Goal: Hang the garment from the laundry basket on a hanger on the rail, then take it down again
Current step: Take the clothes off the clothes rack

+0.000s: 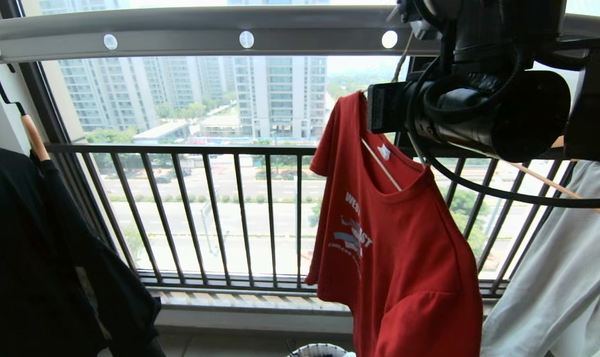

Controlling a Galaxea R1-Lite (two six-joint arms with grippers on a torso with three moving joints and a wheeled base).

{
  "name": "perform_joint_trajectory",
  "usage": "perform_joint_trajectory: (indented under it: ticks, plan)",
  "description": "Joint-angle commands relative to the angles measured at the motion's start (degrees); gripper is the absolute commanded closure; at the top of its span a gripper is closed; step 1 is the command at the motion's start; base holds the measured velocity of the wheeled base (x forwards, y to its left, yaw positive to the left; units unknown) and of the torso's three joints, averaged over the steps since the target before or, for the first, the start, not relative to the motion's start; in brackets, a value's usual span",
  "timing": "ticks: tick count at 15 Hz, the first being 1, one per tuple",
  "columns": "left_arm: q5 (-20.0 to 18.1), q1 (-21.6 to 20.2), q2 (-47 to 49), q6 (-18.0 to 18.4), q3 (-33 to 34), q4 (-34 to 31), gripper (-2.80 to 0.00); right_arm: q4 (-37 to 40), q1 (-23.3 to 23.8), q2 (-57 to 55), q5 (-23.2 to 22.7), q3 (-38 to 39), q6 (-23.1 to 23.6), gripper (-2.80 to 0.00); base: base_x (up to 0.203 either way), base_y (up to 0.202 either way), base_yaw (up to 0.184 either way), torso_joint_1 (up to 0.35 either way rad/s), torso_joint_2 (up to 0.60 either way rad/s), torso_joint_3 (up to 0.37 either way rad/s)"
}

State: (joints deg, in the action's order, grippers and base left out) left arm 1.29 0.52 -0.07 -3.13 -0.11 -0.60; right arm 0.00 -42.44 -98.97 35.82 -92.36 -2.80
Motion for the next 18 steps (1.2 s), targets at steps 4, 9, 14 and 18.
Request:
perform_joint_trajectory:
  ticks: [4,9,14,18]
  plan:
    - [0.0,0.0,0.1,0.0,-0.1,0.0,0.0,0.0,-4.8,7.5,0.3,6.4,0.0,0.0,0.0,0.0,0.0,0.0,0.0,0.0]
    - [0.0,0.0,0.1,0.0,0.0,0.0,0.0,-4.4,-7.3,14.5,-0.7,21.7,-1.1,0.0,0.0,0.0,0.0,0.0,0.0,0.0]
    - [0.0,0.0,0.1,-0.1,0.0,0.0,0.0,-20.3,-7.9,12.9,-13.0,36.6,-2.5,0.0,0.0,0.0,0.0,0.0,0.0,0.0]
    - [0.0,0.0,0.1,0.0,0.0,0.0,0.0,-24.4,-5.3,10.3,-27.5,39.3,-2.4,0.0,0.0,0.0,0.0,0.0,0.0,0.0]
